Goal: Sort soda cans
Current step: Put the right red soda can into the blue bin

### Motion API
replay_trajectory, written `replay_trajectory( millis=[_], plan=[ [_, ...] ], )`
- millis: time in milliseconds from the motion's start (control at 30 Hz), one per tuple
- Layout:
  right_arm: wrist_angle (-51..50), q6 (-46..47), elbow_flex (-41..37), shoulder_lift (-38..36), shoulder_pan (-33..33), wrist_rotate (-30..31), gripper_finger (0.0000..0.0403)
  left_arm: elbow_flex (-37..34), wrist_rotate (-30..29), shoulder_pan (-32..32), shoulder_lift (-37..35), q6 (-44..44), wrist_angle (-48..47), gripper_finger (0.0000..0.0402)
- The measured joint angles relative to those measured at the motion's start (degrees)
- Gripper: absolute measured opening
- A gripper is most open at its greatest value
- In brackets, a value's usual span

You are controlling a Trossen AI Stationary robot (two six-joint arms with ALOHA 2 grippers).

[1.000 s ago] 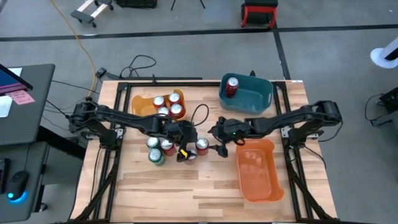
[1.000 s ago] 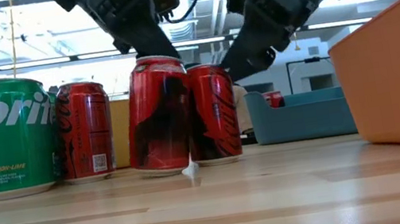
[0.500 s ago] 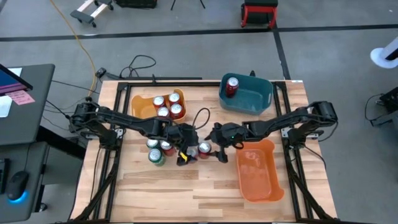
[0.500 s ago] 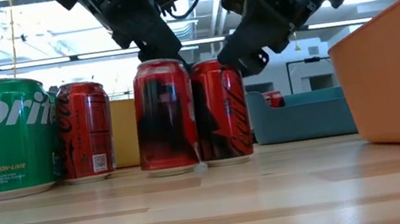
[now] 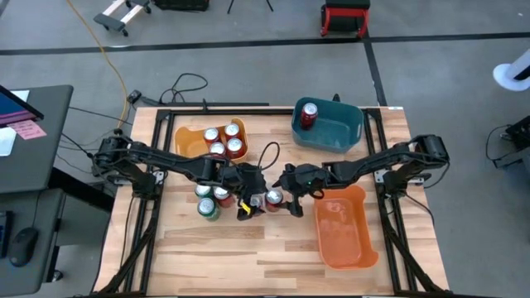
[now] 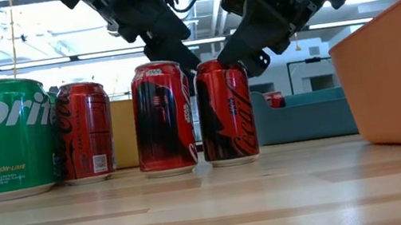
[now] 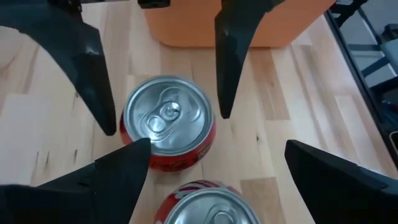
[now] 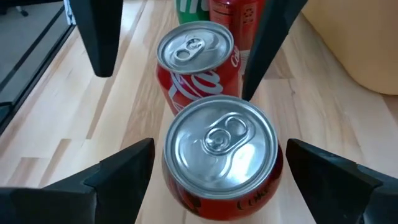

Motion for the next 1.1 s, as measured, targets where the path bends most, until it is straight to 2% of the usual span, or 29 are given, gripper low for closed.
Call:
replay_trajectory(
  millis=[400,767,967,1100],
  plan=[
    [0.28,0.42,0.07,1.65,-0.33,-0.04,0.0375,0.00,0.45,0.00,0.00,-0.89,0.04,0.0367],
    [0.18,1.13,-0.02,1.60,-0.28,-0.21,0.0274,0.24,1.90,0.08,2.48,-1.46,1.80,0.0367],
    [-0.95,1.39,-0.08,0.05,-0.51,0.63,0.0268,-0.05,-2.34,-0.02,-0.21,-0.48,0.53,0.0367],
    [-3.87,-0.13,-0.15,-4.46,-1.55,1.48,0.0268,0.00,-7.93,0.00,-5.15,-0.54,-3.89,0.0367]
  ],
)
